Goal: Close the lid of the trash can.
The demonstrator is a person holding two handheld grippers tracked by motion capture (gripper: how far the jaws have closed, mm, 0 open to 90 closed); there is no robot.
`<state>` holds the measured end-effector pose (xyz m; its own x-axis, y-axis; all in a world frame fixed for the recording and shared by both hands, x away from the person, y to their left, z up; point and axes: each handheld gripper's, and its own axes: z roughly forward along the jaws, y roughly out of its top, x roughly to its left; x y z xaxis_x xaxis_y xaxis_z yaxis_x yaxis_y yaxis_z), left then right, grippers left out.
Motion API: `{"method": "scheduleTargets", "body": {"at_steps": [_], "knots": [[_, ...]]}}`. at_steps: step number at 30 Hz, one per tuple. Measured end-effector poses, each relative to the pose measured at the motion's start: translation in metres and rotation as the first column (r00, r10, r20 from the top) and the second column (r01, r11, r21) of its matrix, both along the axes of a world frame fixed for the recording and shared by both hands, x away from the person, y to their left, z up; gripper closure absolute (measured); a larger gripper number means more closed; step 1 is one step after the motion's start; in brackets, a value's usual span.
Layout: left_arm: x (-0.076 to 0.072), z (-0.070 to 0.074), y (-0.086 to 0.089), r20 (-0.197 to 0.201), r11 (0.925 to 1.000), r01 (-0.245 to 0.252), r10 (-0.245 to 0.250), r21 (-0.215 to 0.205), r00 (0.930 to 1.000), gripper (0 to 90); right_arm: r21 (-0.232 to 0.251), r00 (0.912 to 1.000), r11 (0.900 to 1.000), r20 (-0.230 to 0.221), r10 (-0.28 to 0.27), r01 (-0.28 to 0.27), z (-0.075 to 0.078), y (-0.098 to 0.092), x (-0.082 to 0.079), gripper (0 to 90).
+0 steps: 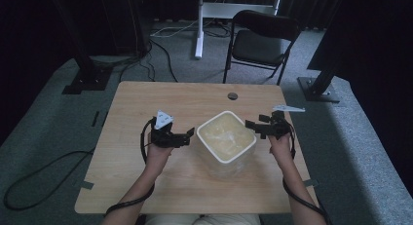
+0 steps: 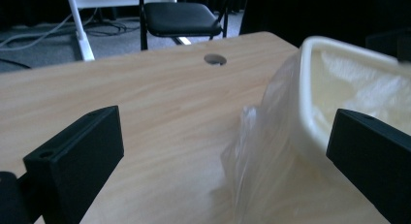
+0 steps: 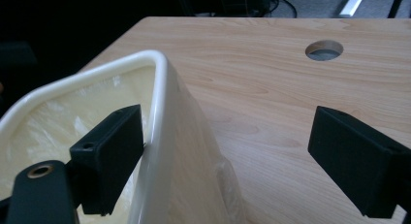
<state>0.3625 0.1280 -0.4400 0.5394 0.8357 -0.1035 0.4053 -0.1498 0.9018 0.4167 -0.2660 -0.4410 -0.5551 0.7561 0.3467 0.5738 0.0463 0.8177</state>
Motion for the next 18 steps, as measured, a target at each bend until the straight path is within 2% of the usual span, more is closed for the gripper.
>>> {"method": "scheduleTargets", "body": {"at_steps": [3,7,9,12,14,18], "knots": [[-0.006,-0.009,0.004,-0.019,0.9997,0.007,-0.008,-0.022,0.9998,0.3,-0.008,0.9996,1.0,0.016,-0.023,0.023,0.003,-0.003,0.002,12.7],[-0.015,-0.024,0.0,-0.038,0.9998,0.019,-0.02,-0.01,0.9991,0.2,-0.001,0.9977,0.998,0.021,-0.065,0.065,0.003,-0.011,0.006,12.7],[-0.017,-0.031,-0.002,-0.044,0.9998,0.02,-0.02,-0.01,0.9988,0.3,0.001,0.9968,0.997,0.007,-0.08,0.08,-0.002,-0.015,0.009,12.7],[-0.017,-0.043,-0.008,-0.054,0.9993,0.025,-0.024,0.028,0.9983,0.2,-0.006,0.9957,0.996,-0.034,-0.086,0.086,-0.014,-0.018,0.011,12.7],[-0.015,-0.05,-0.009,-0.075,0.9993,0.034,-0.033,0.013,0.9966,0.2,-0.014,0.995,0.997,-0.06,-0.08,0.079,-0.022,-0.019,0.011,12.7],[-0.015,-0.056,-0.013,-0.086,0.9987,0.048,-0.046,0.018,0.9953,0.2,0.001,0.9934,0.998,-0.097,-0.06,0.061,-0.035,-0.021,0.009,12.6]]}}
